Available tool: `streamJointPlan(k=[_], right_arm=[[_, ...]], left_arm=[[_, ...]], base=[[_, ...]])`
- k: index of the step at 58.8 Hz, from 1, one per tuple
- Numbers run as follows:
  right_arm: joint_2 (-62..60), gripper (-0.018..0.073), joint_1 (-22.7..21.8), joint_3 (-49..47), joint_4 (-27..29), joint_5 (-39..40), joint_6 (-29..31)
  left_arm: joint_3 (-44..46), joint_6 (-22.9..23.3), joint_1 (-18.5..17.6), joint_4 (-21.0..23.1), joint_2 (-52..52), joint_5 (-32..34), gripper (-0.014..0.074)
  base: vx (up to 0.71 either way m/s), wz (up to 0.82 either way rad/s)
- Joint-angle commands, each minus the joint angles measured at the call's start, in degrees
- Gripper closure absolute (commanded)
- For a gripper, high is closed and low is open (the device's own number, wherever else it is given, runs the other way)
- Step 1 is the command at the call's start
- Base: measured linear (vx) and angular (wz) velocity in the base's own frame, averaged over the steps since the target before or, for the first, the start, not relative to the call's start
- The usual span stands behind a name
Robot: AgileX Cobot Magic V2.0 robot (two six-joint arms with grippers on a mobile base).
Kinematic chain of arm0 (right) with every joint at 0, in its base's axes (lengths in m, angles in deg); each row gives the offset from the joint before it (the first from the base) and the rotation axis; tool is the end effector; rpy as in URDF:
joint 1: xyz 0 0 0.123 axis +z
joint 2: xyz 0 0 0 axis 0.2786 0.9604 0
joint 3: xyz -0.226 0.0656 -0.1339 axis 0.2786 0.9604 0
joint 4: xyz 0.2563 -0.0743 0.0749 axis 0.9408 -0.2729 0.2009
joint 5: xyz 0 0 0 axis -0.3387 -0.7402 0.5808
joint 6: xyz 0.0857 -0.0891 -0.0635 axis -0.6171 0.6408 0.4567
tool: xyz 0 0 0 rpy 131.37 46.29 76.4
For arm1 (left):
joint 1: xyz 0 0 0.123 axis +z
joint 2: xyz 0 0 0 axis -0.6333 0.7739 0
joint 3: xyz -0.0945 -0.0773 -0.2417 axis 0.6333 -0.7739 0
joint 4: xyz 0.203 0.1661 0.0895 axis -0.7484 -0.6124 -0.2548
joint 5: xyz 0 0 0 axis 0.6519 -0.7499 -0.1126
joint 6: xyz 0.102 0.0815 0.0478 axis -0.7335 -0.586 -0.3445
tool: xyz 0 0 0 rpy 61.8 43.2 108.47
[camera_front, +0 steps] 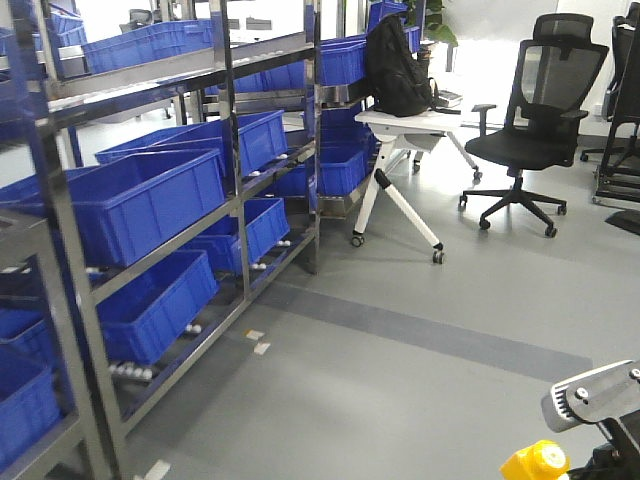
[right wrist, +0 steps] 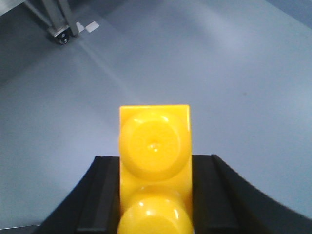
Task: Pick red and yellow blocks into blue bin
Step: 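Drive the base to the large blue bin holding both blocks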
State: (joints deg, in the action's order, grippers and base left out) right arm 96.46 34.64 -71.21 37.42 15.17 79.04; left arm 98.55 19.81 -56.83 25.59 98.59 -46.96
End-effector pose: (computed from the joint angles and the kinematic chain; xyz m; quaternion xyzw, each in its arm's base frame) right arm 0.2477 0.0842 0.2243 -0.1650 0.9153 0.0580 0.3627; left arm 0.1477 -0.0780 0.3111 0.2002 0.8174 -0.1618 0.5153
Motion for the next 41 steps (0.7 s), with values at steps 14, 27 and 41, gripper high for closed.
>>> streamJointPlan(k=[14,27,41], right_arm=[[-0.9,0.0328,0.0,-1.7,-0.4,3.5,0.4],[-0.9,0.0328,0.0,-1.7,-0.4,3.5,0.4],[-0.9,0.0328,0.0,-1.7,-0.4,3.5,0.4]], left_arm=[[1.6,0.0,-0.1,1.3,0.3,4.6,0.0362],[1.6,0.0,-0.1,1.3,0.3,4.6,0.0362],[1.6,0.0,-0.1,1.3,0.3,4.6,0.0362]], base=[[0.49,0.02],[0.47,0.19],[0.44,0.27]])
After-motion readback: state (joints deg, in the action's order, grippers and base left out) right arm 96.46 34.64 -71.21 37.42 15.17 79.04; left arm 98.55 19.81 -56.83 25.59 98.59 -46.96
